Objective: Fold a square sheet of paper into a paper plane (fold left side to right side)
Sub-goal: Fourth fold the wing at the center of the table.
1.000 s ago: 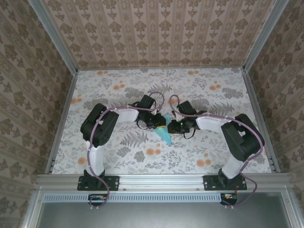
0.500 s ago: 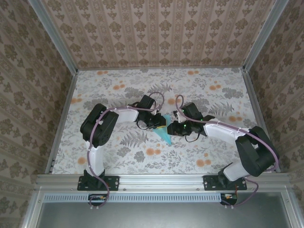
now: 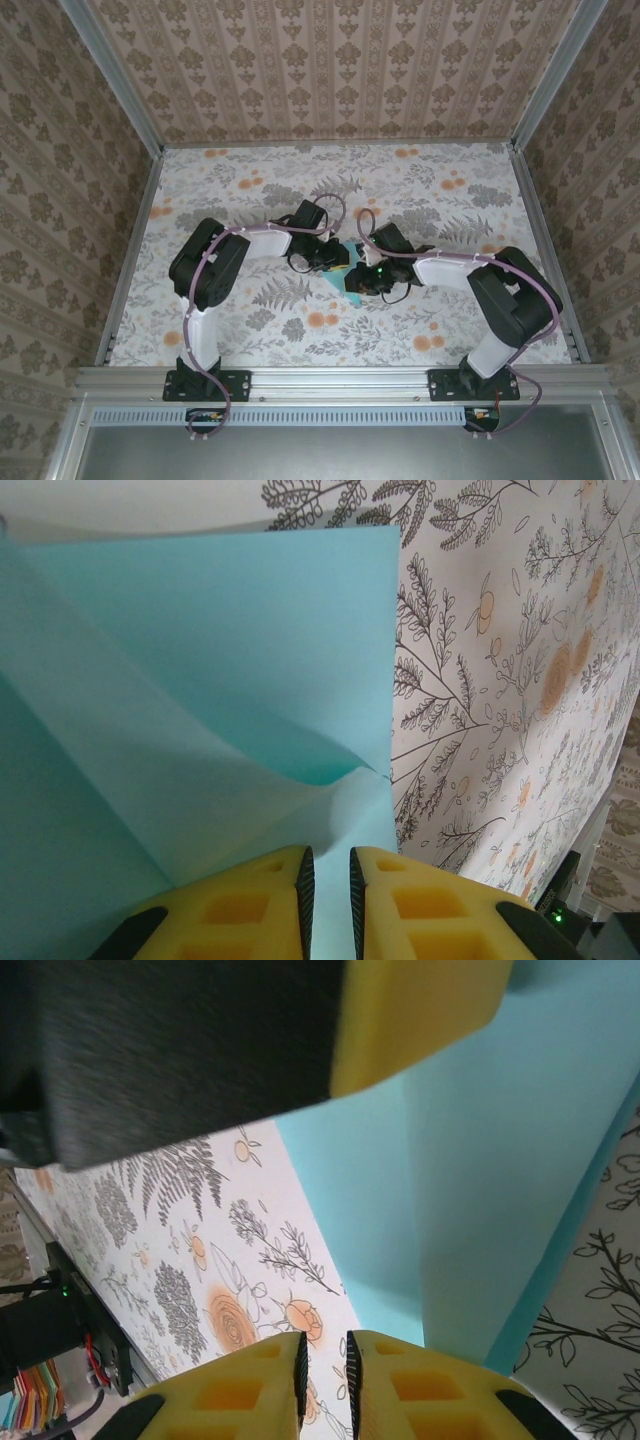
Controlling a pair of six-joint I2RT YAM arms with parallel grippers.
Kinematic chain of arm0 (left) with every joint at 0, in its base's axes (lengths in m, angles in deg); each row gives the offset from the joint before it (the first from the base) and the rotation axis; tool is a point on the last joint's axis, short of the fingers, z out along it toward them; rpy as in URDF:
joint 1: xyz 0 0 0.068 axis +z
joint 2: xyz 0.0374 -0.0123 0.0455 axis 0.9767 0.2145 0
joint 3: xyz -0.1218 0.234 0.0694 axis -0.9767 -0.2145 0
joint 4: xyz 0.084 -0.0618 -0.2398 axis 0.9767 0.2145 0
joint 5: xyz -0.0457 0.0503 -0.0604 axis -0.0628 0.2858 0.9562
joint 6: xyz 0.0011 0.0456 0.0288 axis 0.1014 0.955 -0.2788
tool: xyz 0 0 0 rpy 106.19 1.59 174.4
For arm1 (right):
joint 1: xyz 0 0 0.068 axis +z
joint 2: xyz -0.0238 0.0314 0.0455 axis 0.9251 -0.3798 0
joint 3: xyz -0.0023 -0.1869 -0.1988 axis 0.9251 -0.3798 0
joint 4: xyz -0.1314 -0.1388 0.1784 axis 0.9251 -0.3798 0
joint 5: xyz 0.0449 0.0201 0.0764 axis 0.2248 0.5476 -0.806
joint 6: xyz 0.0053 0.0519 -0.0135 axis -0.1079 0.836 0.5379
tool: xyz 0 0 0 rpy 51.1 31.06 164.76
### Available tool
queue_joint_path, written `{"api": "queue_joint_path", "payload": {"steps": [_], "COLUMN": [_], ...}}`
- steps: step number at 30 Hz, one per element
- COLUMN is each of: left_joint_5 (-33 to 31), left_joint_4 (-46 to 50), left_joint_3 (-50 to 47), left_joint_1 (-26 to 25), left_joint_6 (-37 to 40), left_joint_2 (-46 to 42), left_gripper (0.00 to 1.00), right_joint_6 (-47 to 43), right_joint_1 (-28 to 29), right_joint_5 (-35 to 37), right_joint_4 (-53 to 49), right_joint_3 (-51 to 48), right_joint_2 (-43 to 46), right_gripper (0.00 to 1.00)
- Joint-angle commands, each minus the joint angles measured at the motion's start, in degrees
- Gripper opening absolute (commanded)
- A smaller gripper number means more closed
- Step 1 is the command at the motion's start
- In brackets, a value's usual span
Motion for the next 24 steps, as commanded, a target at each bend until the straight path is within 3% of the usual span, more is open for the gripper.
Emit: {"api": "queue_joint_path", "payload": {"steps": [1, 24], "left_joint_5": [-2.9, -3.0], "left_joint_4": [4.8, 5.1], "left_joint_3": [-2.1, -1.9], "left_joint_1": [0.0, 0.3], "left_joint_6": [1.0, 1.3], "left_joint_2": [1.0, 1.2], "left_gripper": [0.21, 0.21], "right_joint_6": [-1.3, -4.8], "right_joint_1": [0.5, 1.6], "right_joint_5": [0.4, 5.0], "right_joint_4": [-2.4, -9.9], "right_joint_3": [1.2, 1.4], "right_joint_2": [-1.0, -2.1], "right_gripper": [0.21, 0.21]}}
